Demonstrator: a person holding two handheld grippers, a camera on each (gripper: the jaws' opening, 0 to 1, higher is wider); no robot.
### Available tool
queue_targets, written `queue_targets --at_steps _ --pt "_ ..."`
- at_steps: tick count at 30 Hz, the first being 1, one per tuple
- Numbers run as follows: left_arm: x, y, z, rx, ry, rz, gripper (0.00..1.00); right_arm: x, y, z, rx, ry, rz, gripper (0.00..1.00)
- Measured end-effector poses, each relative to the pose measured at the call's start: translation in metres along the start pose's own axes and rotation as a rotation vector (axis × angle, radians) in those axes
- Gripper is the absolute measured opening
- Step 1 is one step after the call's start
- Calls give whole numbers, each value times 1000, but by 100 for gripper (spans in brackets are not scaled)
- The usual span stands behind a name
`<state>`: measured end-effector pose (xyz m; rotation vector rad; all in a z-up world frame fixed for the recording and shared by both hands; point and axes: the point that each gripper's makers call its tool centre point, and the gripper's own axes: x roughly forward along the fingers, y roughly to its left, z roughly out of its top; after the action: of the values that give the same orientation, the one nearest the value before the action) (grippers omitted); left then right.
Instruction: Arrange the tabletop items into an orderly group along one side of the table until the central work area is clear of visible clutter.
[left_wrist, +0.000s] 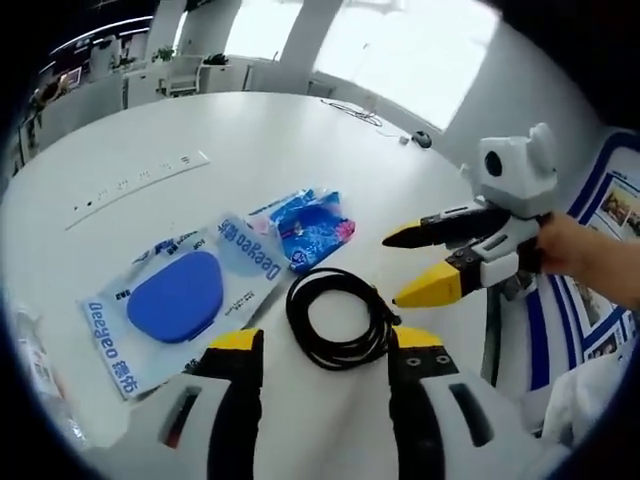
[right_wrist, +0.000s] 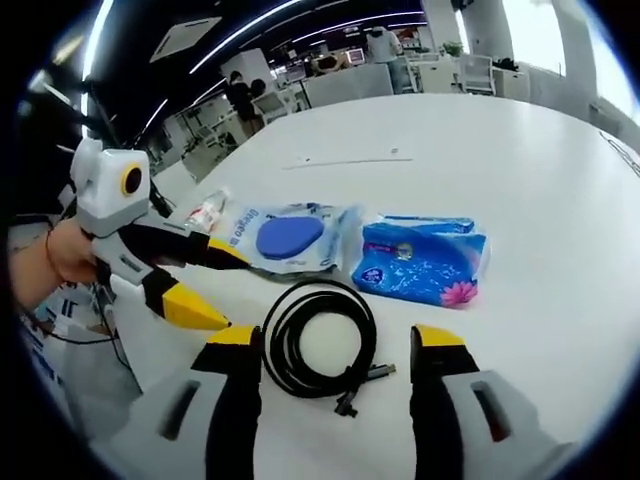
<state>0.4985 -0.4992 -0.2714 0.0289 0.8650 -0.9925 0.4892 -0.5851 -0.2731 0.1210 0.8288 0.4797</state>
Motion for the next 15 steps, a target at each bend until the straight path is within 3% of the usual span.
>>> queue_targets --at_steps 15 --pt "-31 -15 12 48 -78 -29 58 -24 17 12 -50 -30 29 68"
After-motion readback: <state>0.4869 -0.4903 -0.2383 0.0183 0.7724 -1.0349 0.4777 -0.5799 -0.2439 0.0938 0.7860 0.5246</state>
